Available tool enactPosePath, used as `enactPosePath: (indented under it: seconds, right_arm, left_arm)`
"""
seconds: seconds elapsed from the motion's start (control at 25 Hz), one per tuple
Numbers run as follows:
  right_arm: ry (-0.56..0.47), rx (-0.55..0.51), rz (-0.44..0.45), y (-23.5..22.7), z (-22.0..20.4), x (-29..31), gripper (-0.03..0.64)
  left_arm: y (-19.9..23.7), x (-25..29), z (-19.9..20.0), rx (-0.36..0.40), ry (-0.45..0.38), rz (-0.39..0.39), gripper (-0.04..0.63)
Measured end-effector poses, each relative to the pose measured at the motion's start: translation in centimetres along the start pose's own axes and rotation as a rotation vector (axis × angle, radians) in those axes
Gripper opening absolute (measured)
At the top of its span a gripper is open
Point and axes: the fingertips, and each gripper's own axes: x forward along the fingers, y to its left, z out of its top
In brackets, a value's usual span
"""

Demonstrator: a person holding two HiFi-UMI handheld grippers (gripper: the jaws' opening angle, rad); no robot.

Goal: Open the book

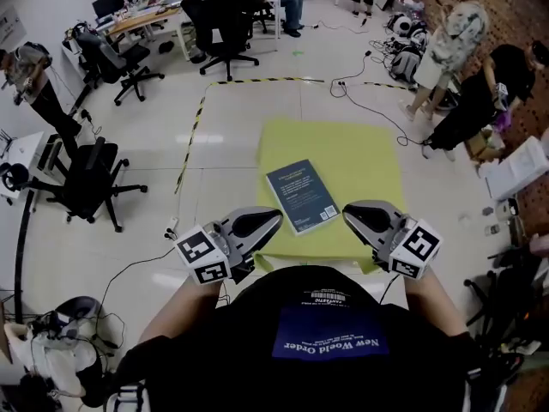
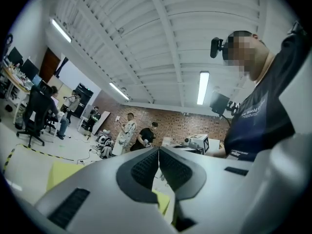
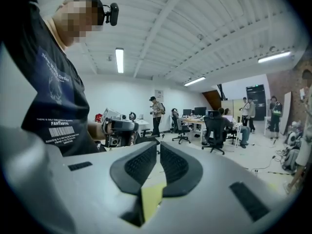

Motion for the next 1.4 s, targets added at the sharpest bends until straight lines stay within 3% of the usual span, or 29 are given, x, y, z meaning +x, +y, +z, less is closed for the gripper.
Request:
enactPosePath:
  seconds: [0.2, 0.44, 0.76, 1.08, 1.28, 1.4]
  right_arm:
    - [0.084, -0.022, 0.054, -1.8, -2.3, 0.8, 0.035]
    - [0.154, -0.066, 0.189, -4.2, -5.6, 1.7, 0.052]
    - [0.295, -0.226, 0.349, -3.8, -10.6, 4.1, 0.099]
    - [0.466, -0.444, 0.461, -2.5, -23.3, 10.6, 0.177]
    - [0.525, -0.634, 0.489, -2.0, -31.2, 13.5, 0.246]
    - [0.55, -0.708, 0.523, -1.3, -34.2, 14.1, 0.249]
  left_arm:
    - [1.7, 1.4, -0.3, -0.029, -0.021, 0.014, 0.006]
    - [2.7, 3.2, -1.1, -0.053, -0.042, 0.133, 0.006]
    - [3.4, 3.7, -3.3, -0.082, -0.012, 0.242, 0.006]
    - [8.0, 2.6, -11.4, -0.191, 0.089, 0.266, 0.006]
    - [9.6, 2.2, -16.5, -0.251, 0.096, 0.245, 0.006]
    - [9.6, 1.7, -19.2, -0.31, 0.089, 0.243, 0.006]
